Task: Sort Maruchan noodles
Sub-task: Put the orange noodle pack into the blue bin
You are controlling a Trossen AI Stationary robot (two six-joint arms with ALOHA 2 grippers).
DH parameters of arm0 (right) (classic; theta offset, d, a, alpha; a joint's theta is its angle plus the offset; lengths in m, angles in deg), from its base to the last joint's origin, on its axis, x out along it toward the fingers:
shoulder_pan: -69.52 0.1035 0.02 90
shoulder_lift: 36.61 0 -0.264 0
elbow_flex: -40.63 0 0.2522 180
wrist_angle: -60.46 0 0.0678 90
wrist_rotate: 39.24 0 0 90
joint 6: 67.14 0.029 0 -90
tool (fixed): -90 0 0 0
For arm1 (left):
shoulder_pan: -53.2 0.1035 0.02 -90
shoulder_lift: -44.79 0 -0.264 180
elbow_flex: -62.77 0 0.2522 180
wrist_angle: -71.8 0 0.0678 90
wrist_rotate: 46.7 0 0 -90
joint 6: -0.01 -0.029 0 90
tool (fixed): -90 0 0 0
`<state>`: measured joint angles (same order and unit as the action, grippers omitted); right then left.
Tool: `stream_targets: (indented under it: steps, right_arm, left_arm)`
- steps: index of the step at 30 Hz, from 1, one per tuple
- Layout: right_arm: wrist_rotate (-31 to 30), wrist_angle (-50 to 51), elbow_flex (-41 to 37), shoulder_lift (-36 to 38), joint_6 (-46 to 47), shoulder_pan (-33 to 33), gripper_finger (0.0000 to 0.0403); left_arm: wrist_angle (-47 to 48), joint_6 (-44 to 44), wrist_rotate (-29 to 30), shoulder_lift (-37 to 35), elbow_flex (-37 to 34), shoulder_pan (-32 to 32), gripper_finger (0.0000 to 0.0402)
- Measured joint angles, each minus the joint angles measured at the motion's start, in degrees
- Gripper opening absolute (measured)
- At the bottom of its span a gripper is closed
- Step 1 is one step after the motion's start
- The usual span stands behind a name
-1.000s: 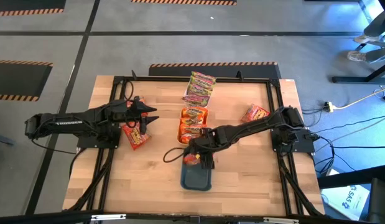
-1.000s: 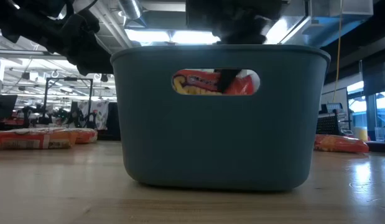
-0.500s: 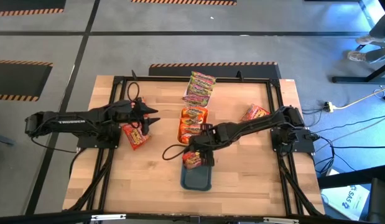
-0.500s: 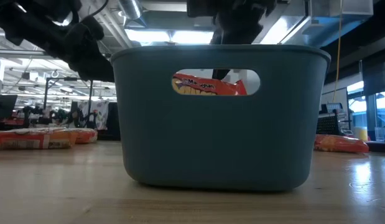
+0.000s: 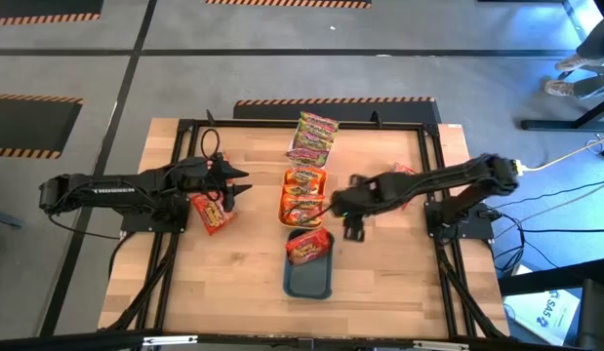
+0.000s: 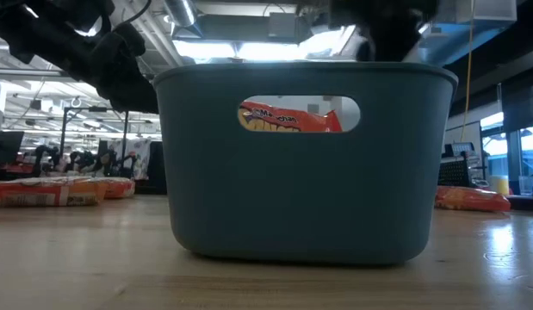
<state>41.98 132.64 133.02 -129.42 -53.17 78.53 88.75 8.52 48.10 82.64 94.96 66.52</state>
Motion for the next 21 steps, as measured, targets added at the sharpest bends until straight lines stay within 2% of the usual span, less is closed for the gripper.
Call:
stream_targets:
  steps: [6, 11, 15, 21]
  right_arm:
    - [-3.87, 0.03, -15.89, 11.72, 9.35, -10.68, 0.0222]
    - [-1.50, 0.19, -26.37, 18.29, 21.00, -20.89, 0.0222]
    - [-0.88, -0.08, -32.71, 19.70, 27.75, -26.46, 0.0222]
    - [1.70, -6.41, -38.78, 19.34, 30.41, -31.56, 0.0222]
  left_arm:
    - [-0.86, -0.04, 0.01, 0.00, 0.00, -0.02, 0.0192]
    - [-0.93, -0.09, 0.00, 0.00, 0.00, -0.02, 0.0192]
    - [-1.17, -0.07, 0.02, 0.44, 0.00, 0.00, 0.0192]
    - [-1.96, 0.36, 0.02, 0.46, 0.00, -0.01, 0.0192]
